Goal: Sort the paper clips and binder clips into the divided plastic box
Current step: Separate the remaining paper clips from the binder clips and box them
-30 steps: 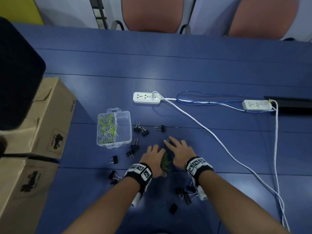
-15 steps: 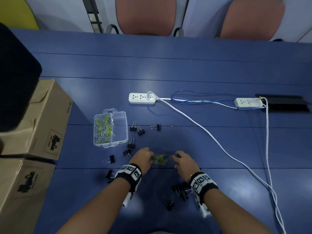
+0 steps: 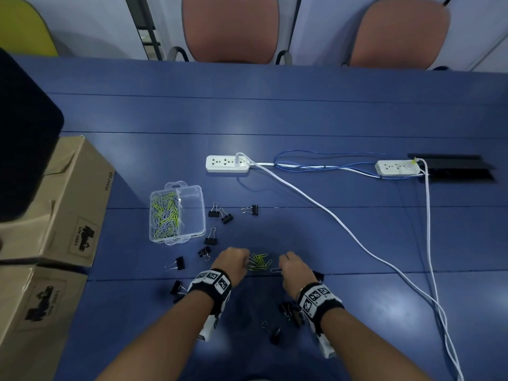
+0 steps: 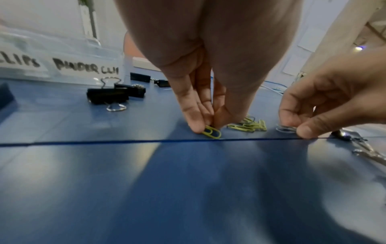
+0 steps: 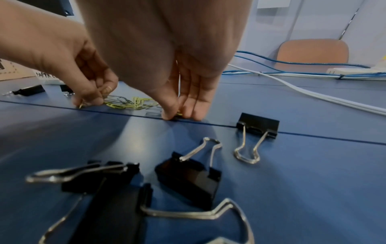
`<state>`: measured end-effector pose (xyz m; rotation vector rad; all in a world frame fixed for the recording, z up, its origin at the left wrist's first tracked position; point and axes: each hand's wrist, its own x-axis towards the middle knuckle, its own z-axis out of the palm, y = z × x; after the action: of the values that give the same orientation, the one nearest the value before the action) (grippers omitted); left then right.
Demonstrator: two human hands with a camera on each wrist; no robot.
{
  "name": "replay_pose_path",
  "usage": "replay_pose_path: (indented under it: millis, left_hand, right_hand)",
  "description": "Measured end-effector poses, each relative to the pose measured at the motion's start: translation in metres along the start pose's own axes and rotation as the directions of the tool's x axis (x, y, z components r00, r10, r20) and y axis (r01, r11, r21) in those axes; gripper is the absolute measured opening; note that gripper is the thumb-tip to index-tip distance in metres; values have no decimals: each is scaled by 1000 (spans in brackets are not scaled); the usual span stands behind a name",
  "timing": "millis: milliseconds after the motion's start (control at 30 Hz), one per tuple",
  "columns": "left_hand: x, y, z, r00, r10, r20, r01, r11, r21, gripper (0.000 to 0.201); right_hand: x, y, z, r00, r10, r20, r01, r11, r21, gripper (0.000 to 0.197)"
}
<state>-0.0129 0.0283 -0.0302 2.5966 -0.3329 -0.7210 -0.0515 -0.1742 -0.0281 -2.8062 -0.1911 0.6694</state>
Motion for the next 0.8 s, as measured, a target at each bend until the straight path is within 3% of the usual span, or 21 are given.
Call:
replay_pose_path:
  millis: [233, 567, 800]
  left_hand:
    - [-2, -4, 0, 1000, -14, -21, 12, 994, -105, 13]
    - [-6, -12, -20, 990, -103, -97, 60, 926, -373, 17]
    - [-10, -26, -50, 952, -194, -235, 60, 876, -479, 16]
  right_hand:
    - [4, 2, -8, 997, -53, 56, 53, 999, 9, 23]
    - [17, 14, -20, 993, -2, 120, -20, 983, 180, 20]
    - [23, 10, -31, 995, 96, -15, -78, 878, 471, 29]
